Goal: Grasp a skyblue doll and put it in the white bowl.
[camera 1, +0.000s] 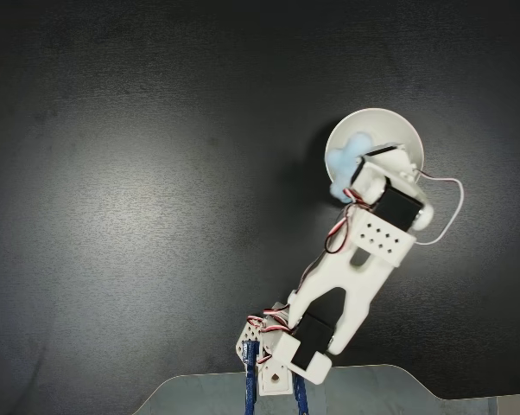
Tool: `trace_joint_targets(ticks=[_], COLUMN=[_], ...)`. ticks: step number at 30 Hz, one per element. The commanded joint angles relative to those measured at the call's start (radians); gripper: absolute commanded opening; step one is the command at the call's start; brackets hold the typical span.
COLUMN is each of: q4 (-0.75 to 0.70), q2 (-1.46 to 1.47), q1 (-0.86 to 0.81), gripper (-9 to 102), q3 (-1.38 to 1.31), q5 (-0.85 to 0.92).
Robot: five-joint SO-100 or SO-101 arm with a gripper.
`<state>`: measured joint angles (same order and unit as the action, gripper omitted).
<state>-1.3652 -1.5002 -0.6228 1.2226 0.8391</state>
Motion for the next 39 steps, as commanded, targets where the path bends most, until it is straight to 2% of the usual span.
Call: trace_joint_targets(ticks=[1,15,22,31,35,39], q4=[0.069,0.075,0.172,0.178,0.176,0.166], q2=[-0.015,0.041,0.043,0.046,0.046,0.048], q1=[-0.035,-0.048,-0.043,-0.052,-0.046,-0.043], gripper=[-1,-1,-1,0,6,21], q3=[-0.067,-0.066,-0.063,0.006,0.006,0.006], q5=[-0.008,-0.008,-0.009,-0.009,-0.008,-0.006])
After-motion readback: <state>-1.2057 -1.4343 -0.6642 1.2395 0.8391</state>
